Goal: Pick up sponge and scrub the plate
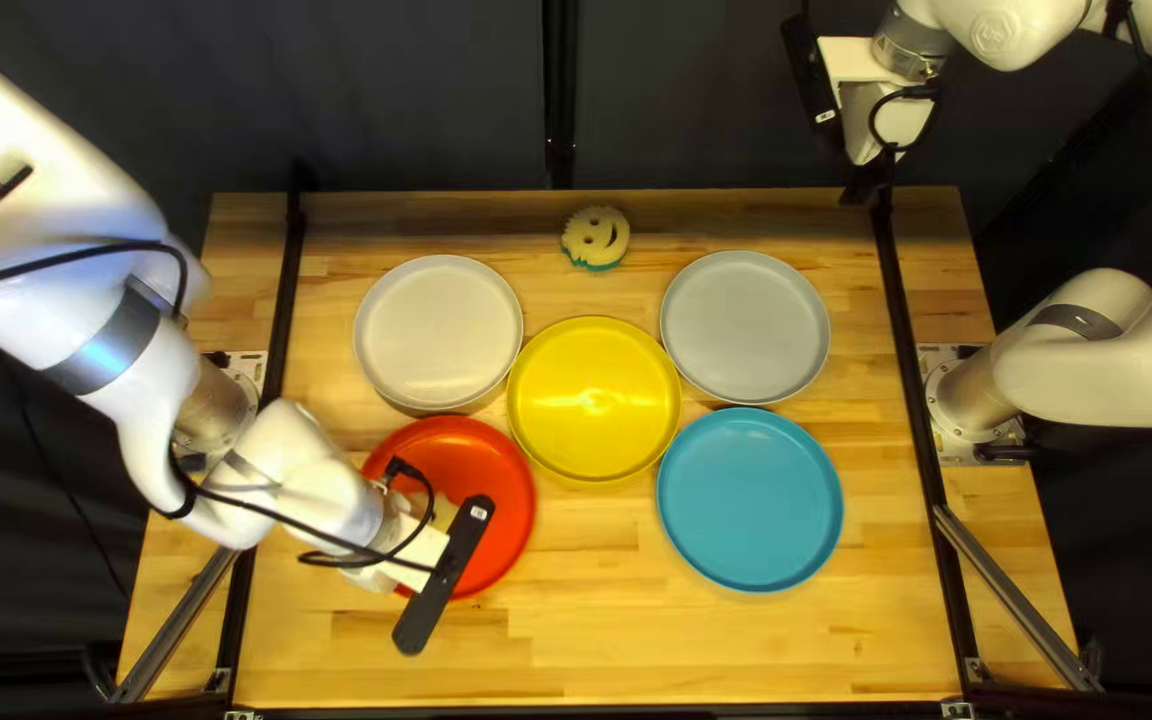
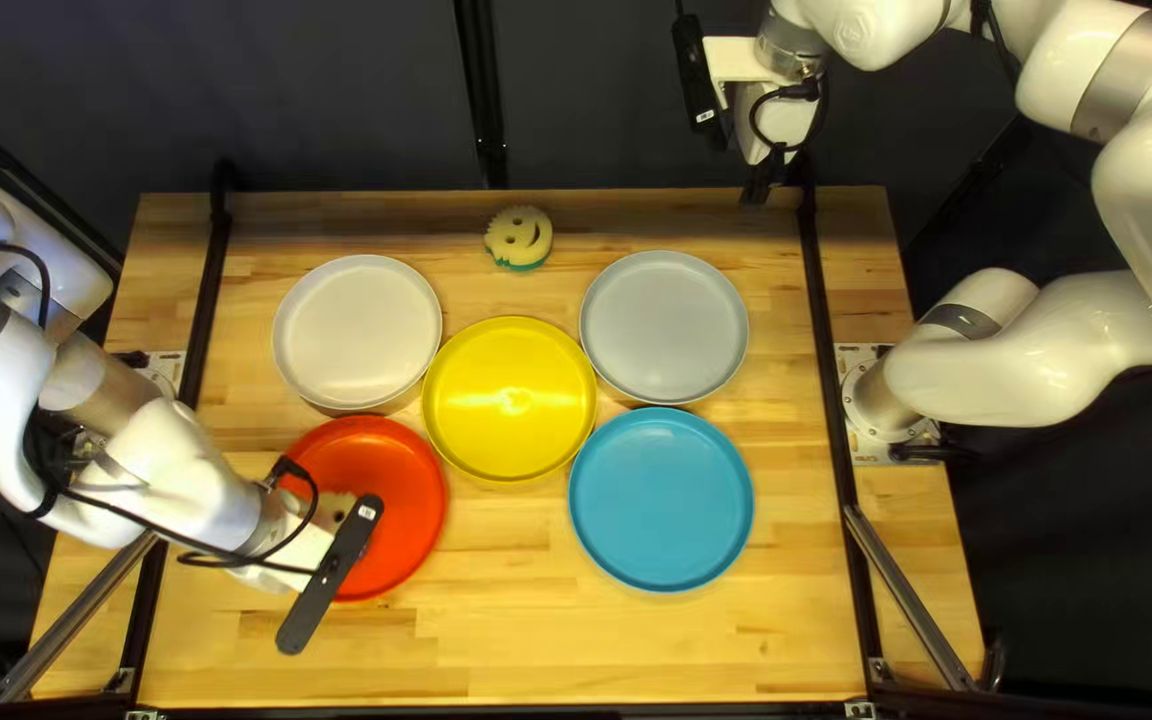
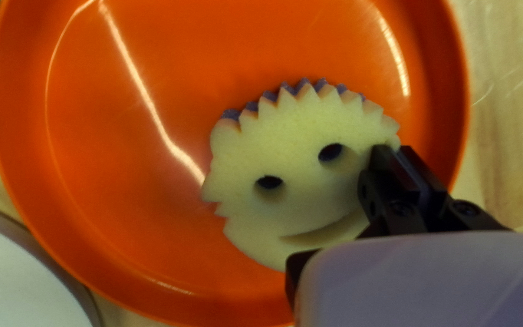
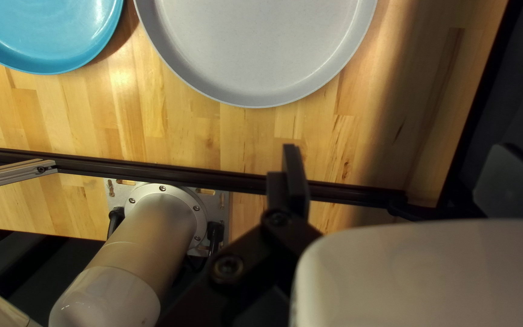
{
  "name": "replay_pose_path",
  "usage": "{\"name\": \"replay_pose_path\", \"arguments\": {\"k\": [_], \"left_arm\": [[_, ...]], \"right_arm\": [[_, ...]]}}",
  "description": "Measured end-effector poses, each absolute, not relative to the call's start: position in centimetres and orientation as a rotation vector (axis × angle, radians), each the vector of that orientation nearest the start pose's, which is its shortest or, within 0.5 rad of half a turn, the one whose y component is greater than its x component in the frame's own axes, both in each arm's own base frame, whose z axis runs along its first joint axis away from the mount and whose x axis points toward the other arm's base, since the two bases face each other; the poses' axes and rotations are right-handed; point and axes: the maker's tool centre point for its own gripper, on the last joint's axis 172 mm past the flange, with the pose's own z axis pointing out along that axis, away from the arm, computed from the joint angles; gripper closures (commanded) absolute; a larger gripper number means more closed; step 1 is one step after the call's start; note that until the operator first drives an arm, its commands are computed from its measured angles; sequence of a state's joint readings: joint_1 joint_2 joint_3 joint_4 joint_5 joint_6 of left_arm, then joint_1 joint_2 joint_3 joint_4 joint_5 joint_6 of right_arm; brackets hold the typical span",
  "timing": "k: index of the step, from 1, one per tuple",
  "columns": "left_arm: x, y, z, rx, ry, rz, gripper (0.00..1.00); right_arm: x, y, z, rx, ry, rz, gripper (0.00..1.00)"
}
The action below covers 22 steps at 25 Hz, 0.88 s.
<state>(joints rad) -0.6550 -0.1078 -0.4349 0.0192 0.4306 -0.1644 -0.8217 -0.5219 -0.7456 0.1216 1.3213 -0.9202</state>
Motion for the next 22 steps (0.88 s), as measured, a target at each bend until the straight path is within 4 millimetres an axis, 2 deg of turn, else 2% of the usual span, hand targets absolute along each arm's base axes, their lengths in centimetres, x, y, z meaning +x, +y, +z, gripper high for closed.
{"name": "replay_pose_path", "arguments": {"k": [15,18,22], "left_arm": [[30.5,-15.0,4.7,-3.064,0.751,-0.134,1.00],[30.8,-14.9,4.9,-3.062,0.755,-0.135,1.00],[31.1,-16.0,4.5,-3.057,0.772,-0.134,1.00]], "right_arm": [[23.7,-21.2,24.1,-3.022,-0.099,-0.083,0.00],[23.7,-21.2,24.1,-3.022,-0.099,-0.083,0.00],[23.7,-21.2,24.1,-3.022,-0.099,-0.083,0.00]]}}
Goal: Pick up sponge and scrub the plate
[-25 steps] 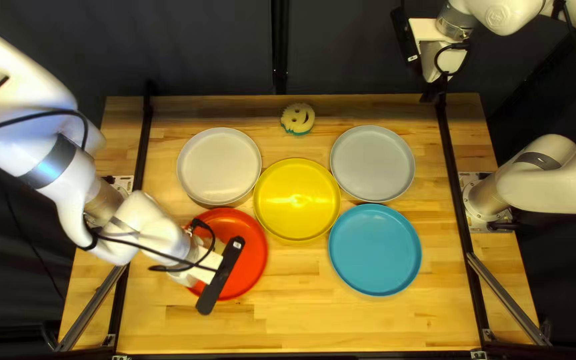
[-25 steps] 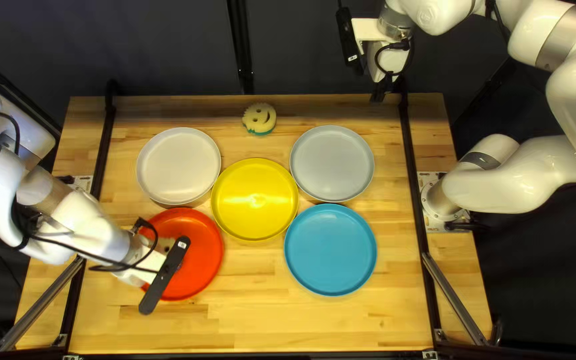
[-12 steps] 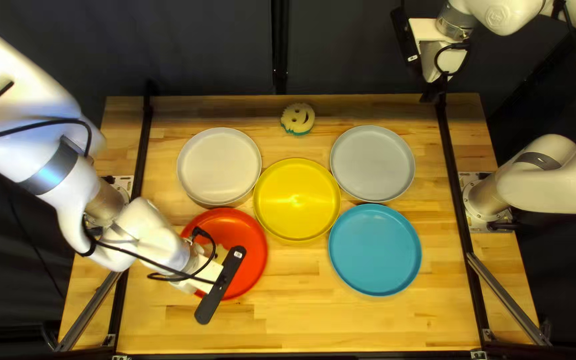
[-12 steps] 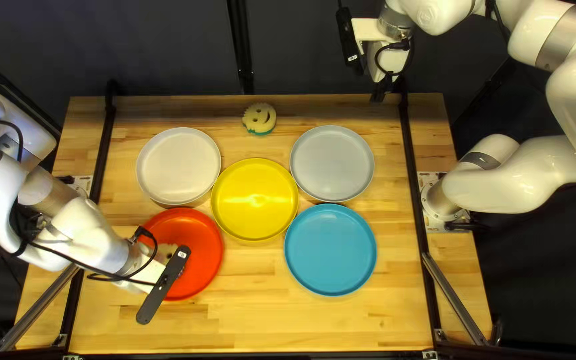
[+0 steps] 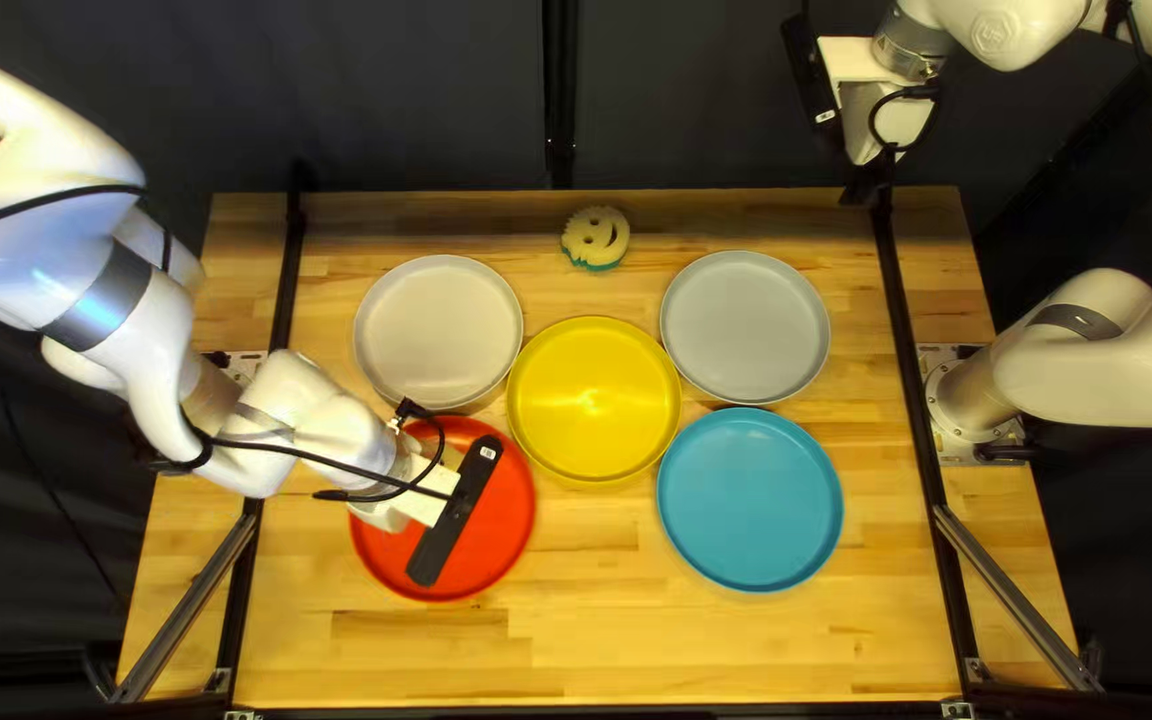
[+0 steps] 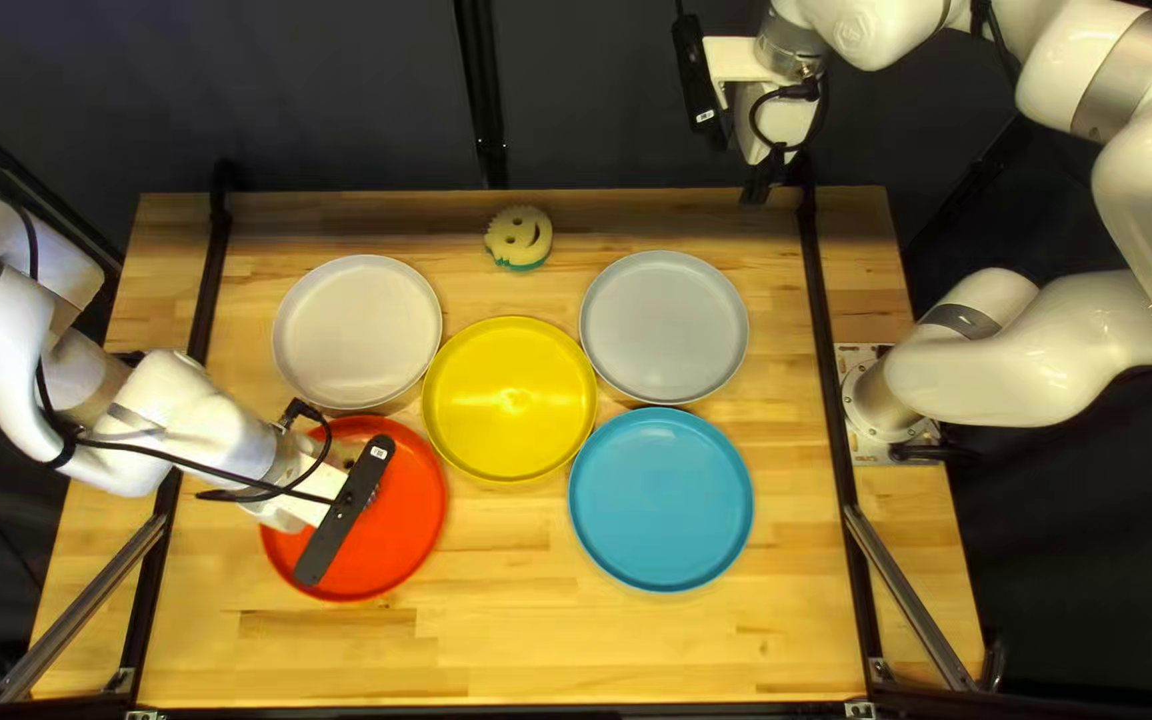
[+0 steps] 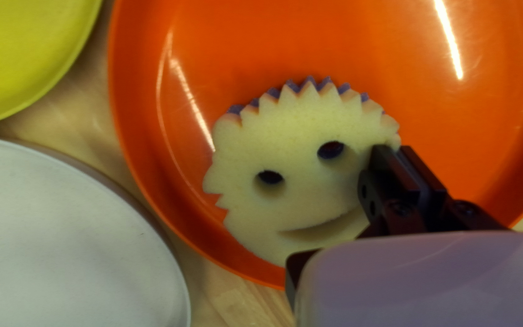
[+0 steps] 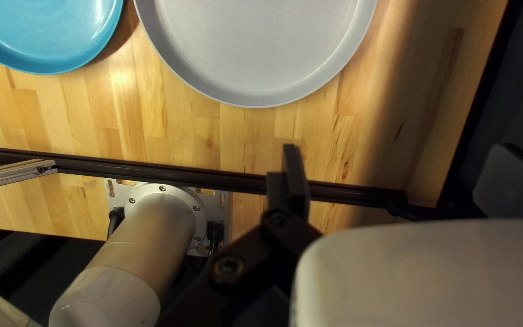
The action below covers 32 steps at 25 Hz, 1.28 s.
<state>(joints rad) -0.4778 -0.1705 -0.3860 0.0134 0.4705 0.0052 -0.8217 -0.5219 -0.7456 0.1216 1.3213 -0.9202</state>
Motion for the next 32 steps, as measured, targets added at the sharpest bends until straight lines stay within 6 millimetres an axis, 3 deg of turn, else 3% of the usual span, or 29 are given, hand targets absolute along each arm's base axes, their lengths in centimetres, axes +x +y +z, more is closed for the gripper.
{"name": "replay_pose_path", "arguments": {"k": [10,14,18,25,32], "left_arm": [[32.3,-21.4,4.0,-3.038,0.846,-0.171,1.00],[33.1,-22.4,3.9,-3.024,0.870,-0.184,1.00],[33.9,-21.2,3.7,-3.017,0.881,-0.183,1.00],[35.6,-17.4,3.1,-3.012,0.875,-0.179,1.00],[36.9,-18.1,4.1,-2.991,0.899,-0.193,1.00]], "right_arm": [[23.7,-21.2,24.1,-3.022,-0.099,-0.083,0.00],[23.7,-21.2,24.1,-3.022,-0.099,-0.083,0.00],[23.7,-21.2,24.1,-3.022,-0.099,-0.083,0.00],[23.7,-21.2,24.1,-3.022,-0.099,-0.083,0.00],[23.7,-21.2,24.1,-3.022,-0.099,-0.083,0.00]]}}
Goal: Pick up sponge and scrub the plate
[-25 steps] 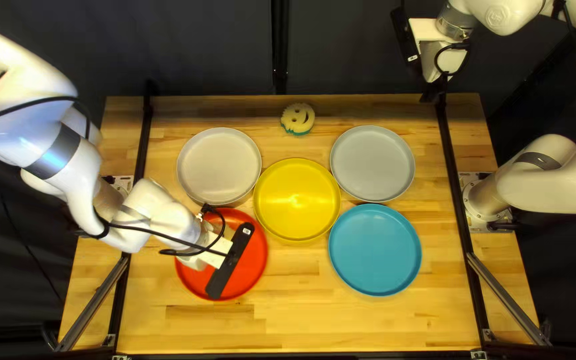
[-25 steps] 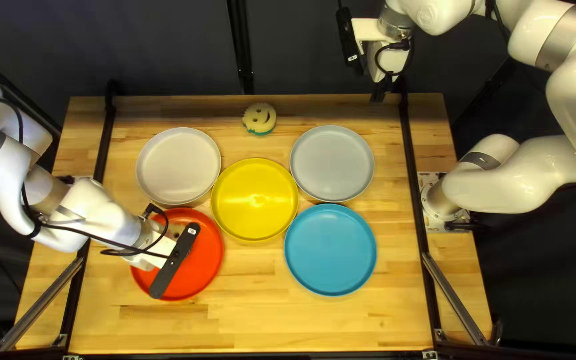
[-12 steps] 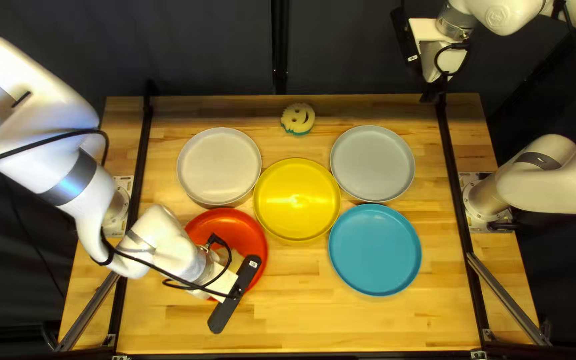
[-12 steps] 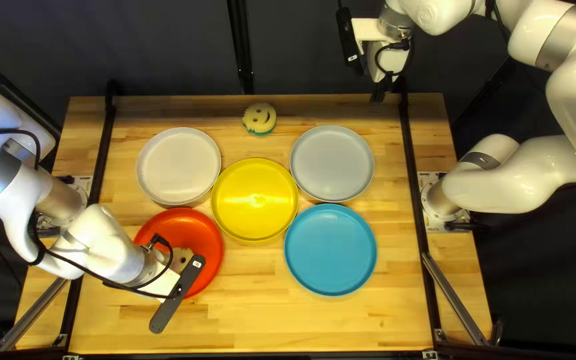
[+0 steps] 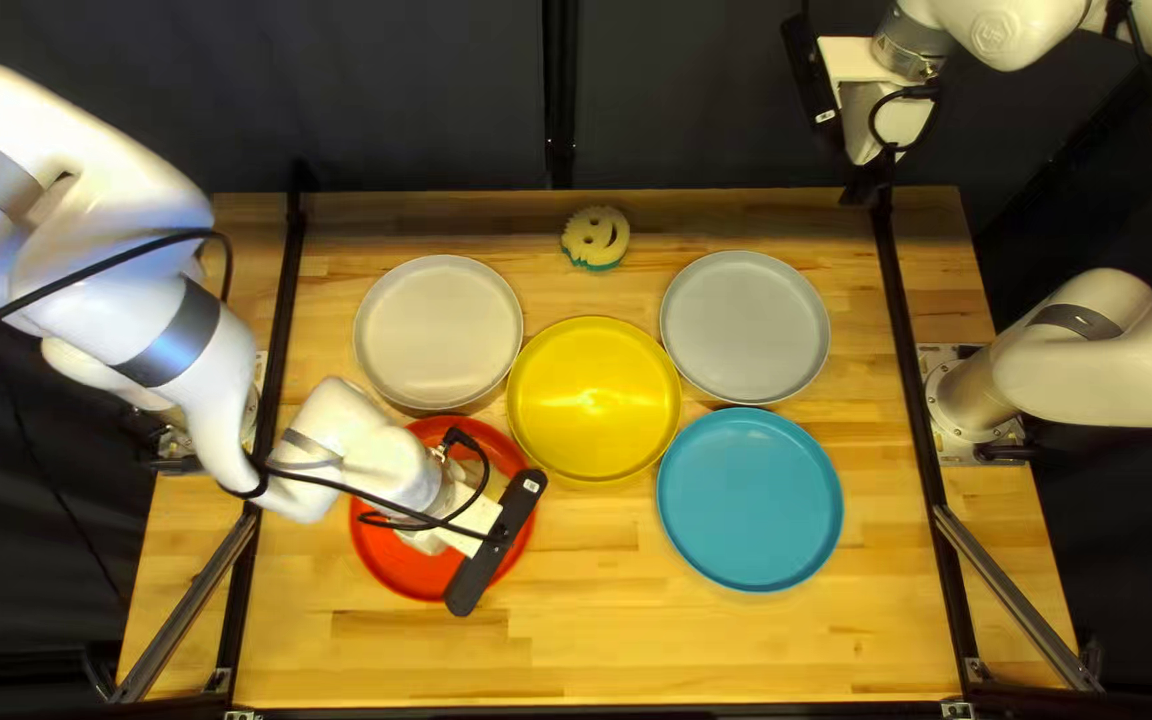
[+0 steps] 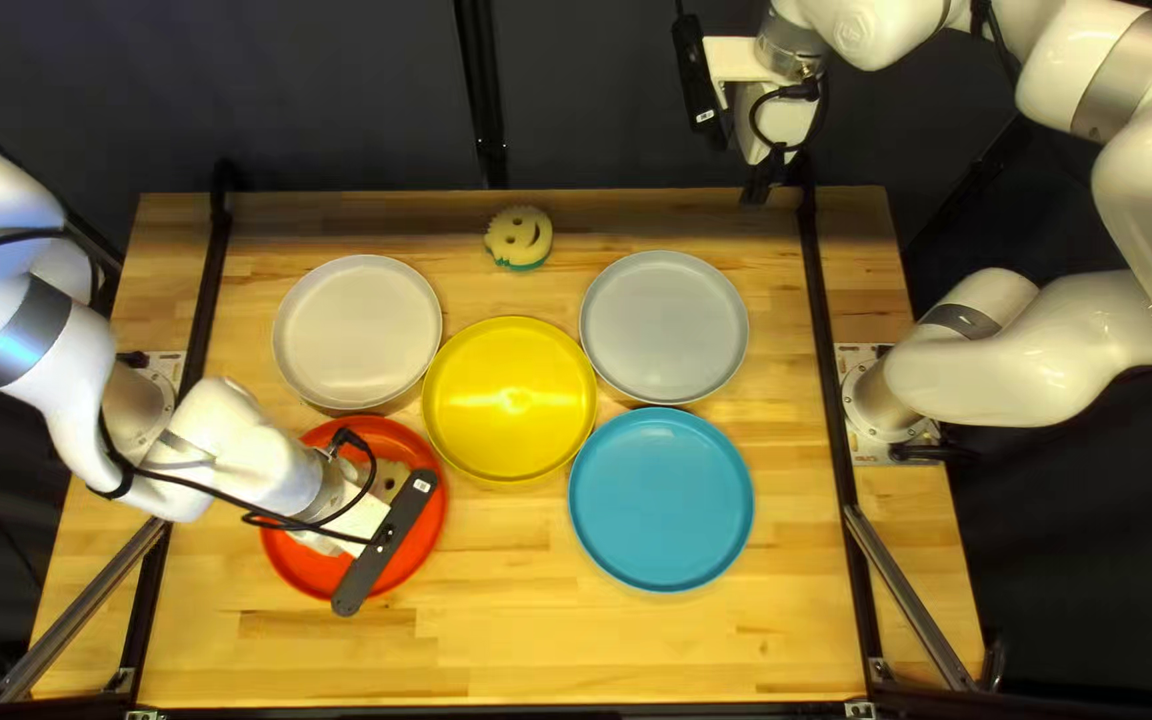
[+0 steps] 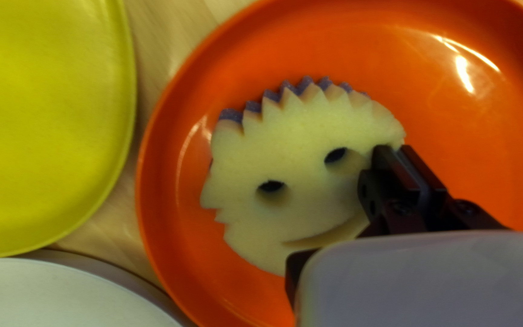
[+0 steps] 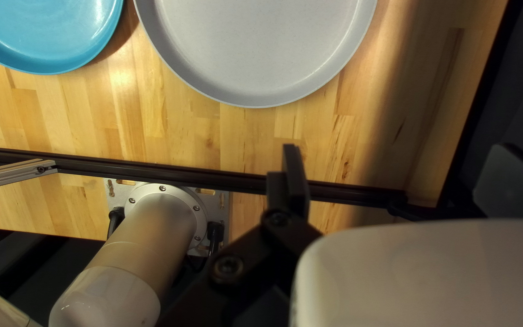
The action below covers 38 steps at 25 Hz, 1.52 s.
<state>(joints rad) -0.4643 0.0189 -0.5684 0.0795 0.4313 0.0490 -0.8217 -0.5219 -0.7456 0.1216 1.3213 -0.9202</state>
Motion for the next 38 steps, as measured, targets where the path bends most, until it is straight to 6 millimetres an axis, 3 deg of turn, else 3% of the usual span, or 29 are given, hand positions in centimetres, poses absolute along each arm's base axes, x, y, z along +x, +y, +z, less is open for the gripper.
{"name": "replay_pose_path", "arguments": {"k": [10,18,23,32,38], "left_arm": [[34.4,-22.2,4.4,-2.972,0.929,-0.179,1.00],[31.6,-22.8,4.0,-2.981,0.915,-0.140,1.00],[32.7,-22.2,4.4,-2.980,0.910,-0.145,1.00],[37.2,-20.6,4.4,-2.962,0.946,-0.182,1.00],[35.4,-19.6,3.8,-2.970,0.938,-0.167,1.00]], "right_arm": [[23.7,-21.2,24.1,-3.022,-0.099,-0.083,0.00],[23.7,-21.2,24.1,-3.022,-0.099,-0.083,0.00],[23.7,-21.2,24.1,-3.022,-0.099,-0.083,0.00],[23.7,-21.2,24.1,-3.022,-0.099,-0.083,0.00],[23.7,-21.2,24.1,-3.022,-0.099,-0.083,0.00]]}}
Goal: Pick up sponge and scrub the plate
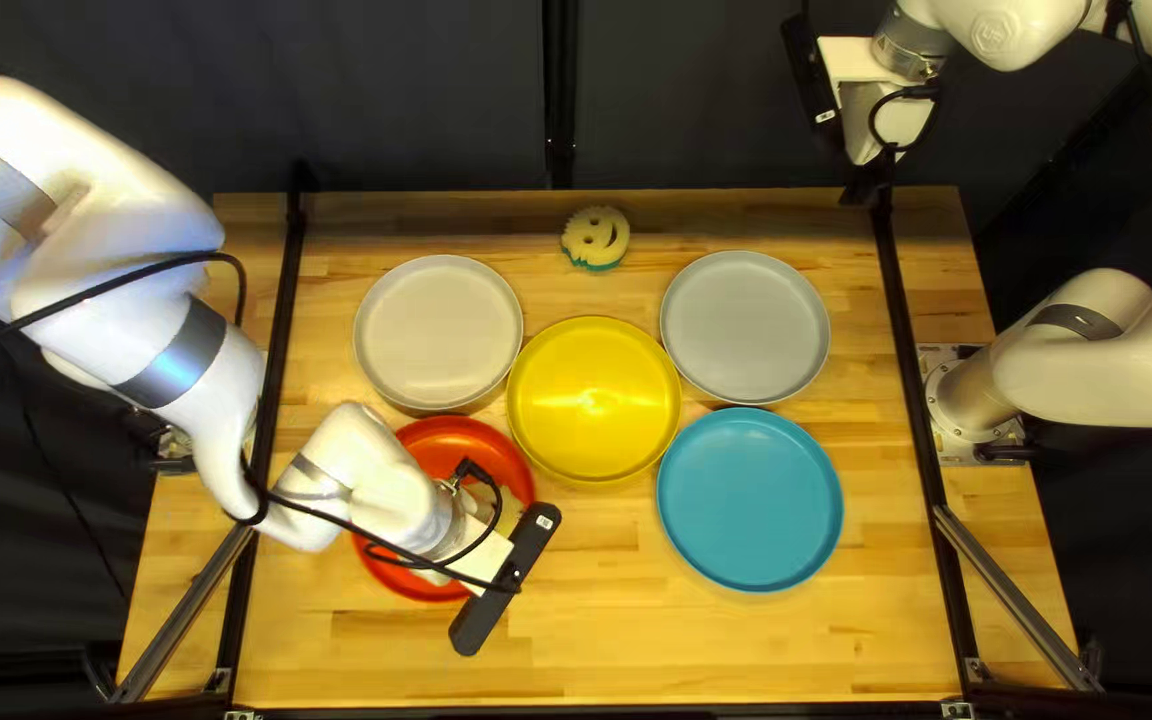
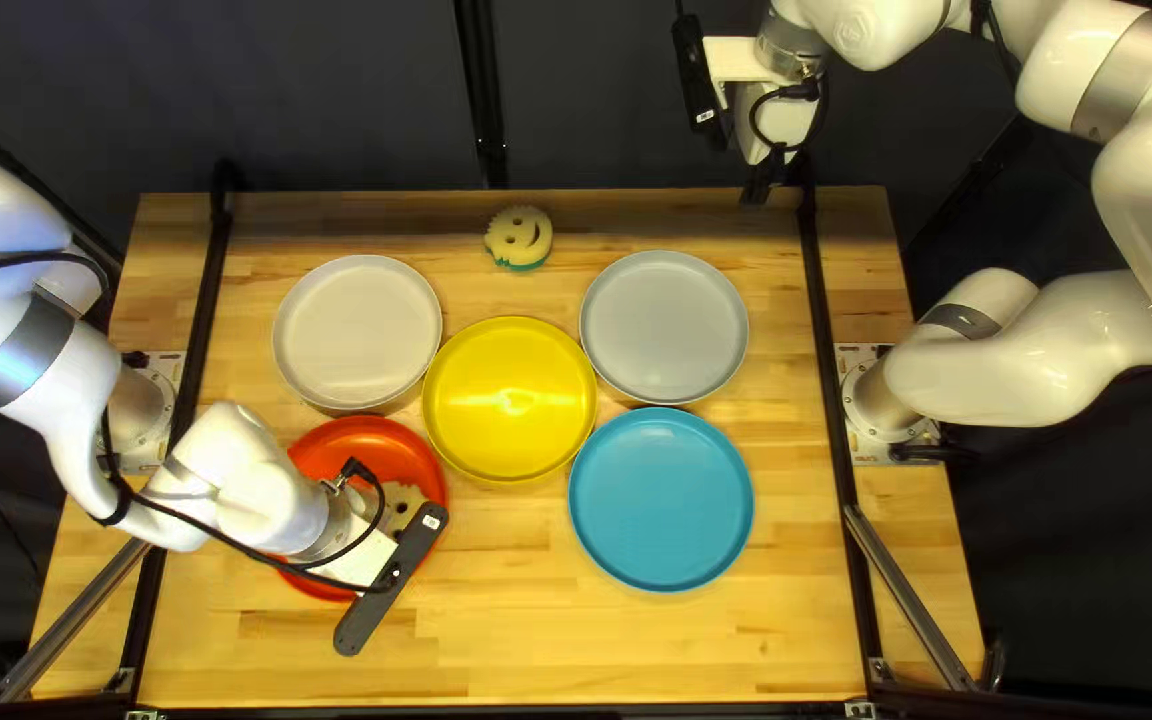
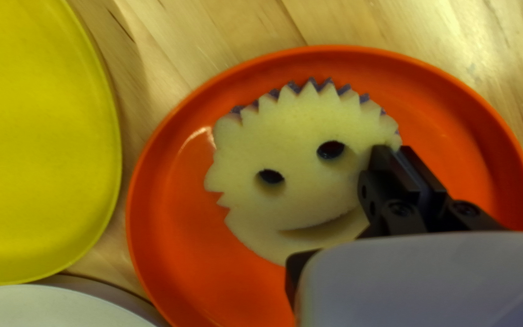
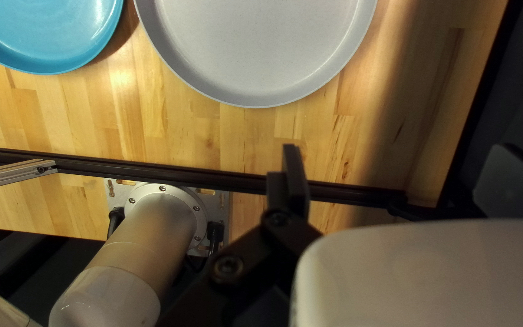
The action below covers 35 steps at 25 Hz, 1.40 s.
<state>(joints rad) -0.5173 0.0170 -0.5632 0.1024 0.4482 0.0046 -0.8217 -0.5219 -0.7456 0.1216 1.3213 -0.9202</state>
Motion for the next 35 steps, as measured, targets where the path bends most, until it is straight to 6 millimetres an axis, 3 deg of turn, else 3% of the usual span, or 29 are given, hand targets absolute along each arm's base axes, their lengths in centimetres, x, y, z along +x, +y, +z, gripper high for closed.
{"name": "replay_pose_path", "arguments": {"k": [14,19,23,29,35], "left_arm": [[28.2,-17.7,4.5,-3.025,0.811,-0.089,1.00],[27.5,-17.6,4.2,-3.038,0.778,-0.074,1.00],[28.6,-18.3,3.9,-3.041,0.779,-0.083,1.00],[32.4,-19.6,4.4,-3.026,0.824,-0.127,1.00],[35.6,-19.2,4.8,-2.999,0.872,-0.167,1.00]], "right_arm": [[23.7,-21.2,24.1,-3.022,-0.099,-0.083,0.00],[23.7,-21.2,24.1,-3.022,-0.099,-0.083,0.00],[23.7,-21.2,24.1,-3.022,-0.099,-0.083,0.00],[23.7,-21.2,24.1,-3.022,-0.099,-0.083,0.00],[23.7,-21.2,24.1,-3.022,-0.099,-0.083,0.00]]}}
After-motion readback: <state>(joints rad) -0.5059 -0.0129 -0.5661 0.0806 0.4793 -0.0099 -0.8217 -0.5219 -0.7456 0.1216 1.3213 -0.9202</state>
